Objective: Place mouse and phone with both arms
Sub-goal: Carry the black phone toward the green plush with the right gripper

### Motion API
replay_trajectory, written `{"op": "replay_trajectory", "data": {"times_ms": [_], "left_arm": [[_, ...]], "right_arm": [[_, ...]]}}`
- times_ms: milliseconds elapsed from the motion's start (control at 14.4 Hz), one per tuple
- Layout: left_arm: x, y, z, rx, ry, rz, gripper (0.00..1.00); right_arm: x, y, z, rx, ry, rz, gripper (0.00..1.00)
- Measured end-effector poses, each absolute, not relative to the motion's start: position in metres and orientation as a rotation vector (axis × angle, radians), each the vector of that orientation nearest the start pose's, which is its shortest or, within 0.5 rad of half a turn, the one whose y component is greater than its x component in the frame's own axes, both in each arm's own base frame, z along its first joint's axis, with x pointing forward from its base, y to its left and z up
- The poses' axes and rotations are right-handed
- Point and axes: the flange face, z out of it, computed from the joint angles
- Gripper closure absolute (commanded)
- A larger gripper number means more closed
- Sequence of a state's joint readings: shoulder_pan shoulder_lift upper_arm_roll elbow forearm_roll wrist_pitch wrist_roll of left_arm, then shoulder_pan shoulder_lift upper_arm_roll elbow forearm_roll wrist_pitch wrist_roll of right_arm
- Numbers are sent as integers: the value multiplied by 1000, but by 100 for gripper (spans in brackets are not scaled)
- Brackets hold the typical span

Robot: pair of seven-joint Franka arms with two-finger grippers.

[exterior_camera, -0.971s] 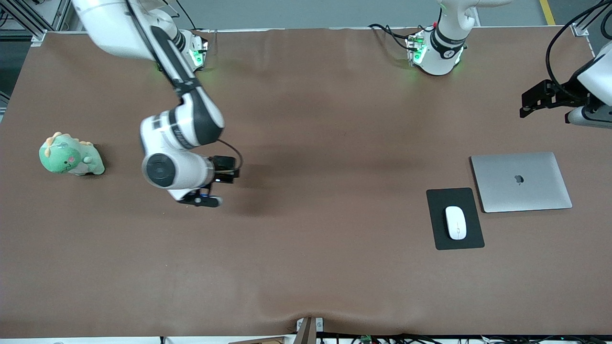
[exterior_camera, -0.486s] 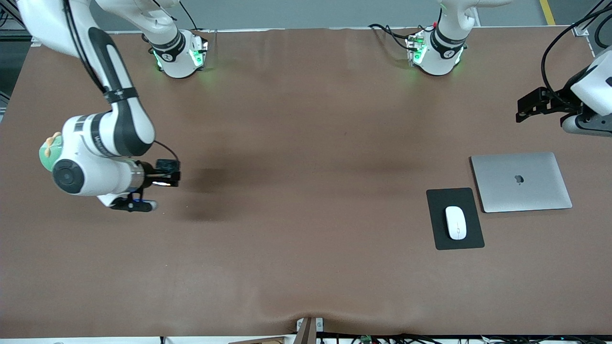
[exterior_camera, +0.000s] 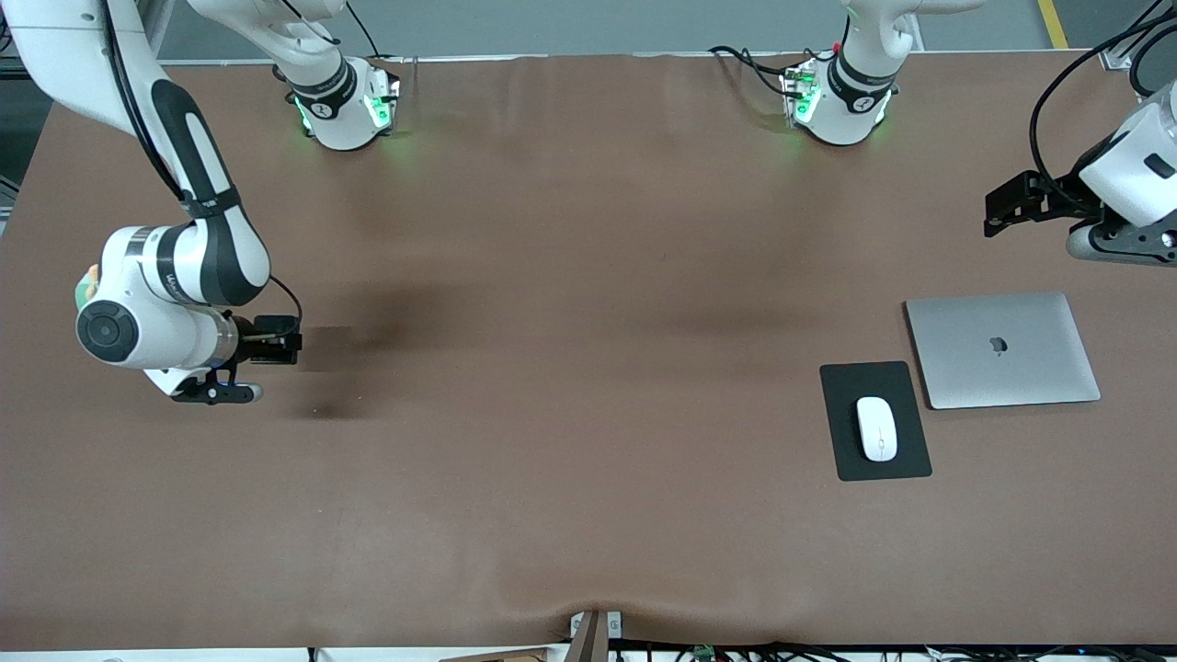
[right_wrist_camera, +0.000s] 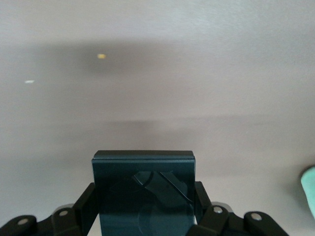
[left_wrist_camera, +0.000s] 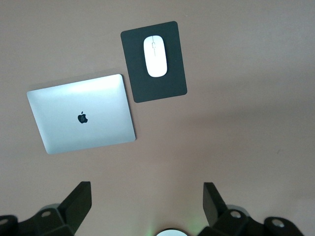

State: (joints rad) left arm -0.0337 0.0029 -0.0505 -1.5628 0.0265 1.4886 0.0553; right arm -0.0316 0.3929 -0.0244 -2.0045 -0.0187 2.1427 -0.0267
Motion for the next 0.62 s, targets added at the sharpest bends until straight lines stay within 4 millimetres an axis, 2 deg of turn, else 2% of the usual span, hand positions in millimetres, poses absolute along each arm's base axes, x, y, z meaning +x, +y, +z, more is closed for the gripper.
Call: {"op": "replay_trajectory", "data": {"times_ms": [208, 486, 555, 624], "left_arm": [[545, -43, 622, -3104, 216, 95, 0], [543, -45, 628, -3103, 222, 77, 0], [542, -46, 629, -3103, 224, 73, 0], [540, -46, 631, -3103, 224, 70, 0]], "right_arm": [[556, -60, 204, -3119, 21, 389, 100], [545, -70, 174, -3111, 43, 411, 100], [543, -72, 170, -3109, 48, 419, 85], [542, -73, 169, -3107, 48, 420, 53]]}}
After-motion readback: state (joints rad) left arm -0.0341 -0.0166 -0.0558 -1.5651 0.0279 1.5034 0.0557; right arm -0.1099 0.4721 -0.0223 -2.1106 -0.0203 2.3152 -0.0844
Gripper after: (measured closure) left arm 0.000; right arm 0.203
